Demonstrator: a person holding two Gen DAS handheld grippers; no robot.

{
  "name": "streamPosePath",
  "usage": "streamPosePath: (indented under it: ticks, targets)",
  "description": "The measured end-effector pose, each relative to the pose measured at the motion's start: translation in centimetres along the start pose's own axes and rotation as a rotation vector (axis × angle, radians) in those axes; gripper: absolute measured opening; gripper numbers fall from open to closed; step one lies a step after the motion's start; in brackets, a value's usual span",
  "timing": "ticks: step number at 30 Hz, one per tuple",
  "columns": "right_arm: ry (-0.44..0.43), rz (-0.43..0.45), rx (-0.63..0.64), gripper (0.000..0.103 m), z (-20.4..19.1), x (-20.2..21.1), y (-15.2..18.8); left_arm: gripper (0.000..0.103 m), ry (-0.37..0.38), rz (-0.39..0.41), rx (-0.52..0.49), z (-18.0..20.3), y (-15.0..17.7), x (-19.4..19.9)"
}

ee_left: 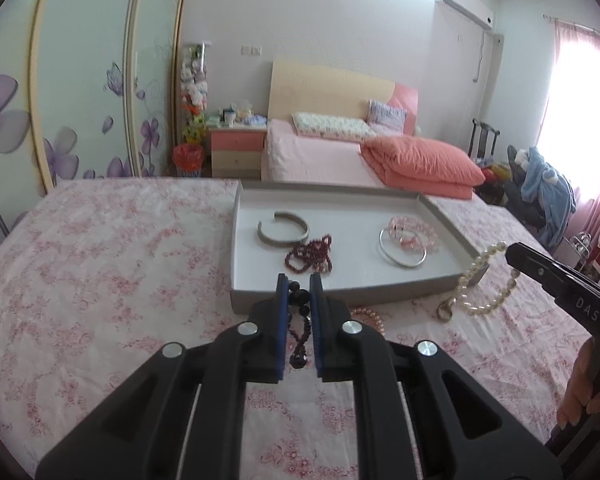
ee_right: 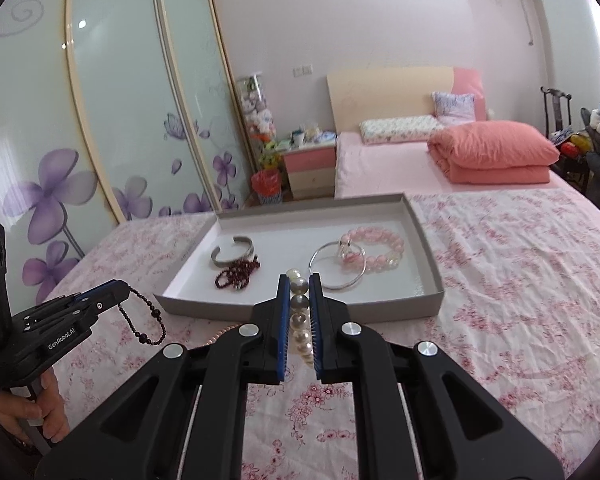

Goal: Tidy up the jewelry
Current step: 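Lift the black bracelet with the left tool while the right tool lifts the pearl necklace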

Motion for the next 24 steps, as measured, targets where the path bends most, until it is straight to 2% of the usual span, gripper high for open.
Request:
streamPosePath:
  ticks: [11, 17, 24]
  targets:
    - [0.106, 0.215, 0.044, 0.01, -2.1, 6.1, -0.9, 0.011, -0.051, 0.184, -0.06, 2.3, -0.7, 5.2]
    - [0.137, 0.304, 0.09, 0.01, -3.4, 7.8, -0.7, 0.011, -0.05, 0.233, -0.06, 3.0, -0.5, 6.5]
    - [0.161, 0.368, 0.119, 0.01, -3.6, 8.8, -1.1, 0.011, -0.054, 0.277, -0.068, 3.2, -0.7, 7.3]
Point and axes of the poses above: each gripper's, at about its wrist camera, not at the fingertips, and x roughly against the way its jaws point, z to its right, y to its underside, the point moved 4 cm from there along -x, roughly the way its jaws point, and after that the axes turned 4 degrees about -y, right-handed, at the moved point
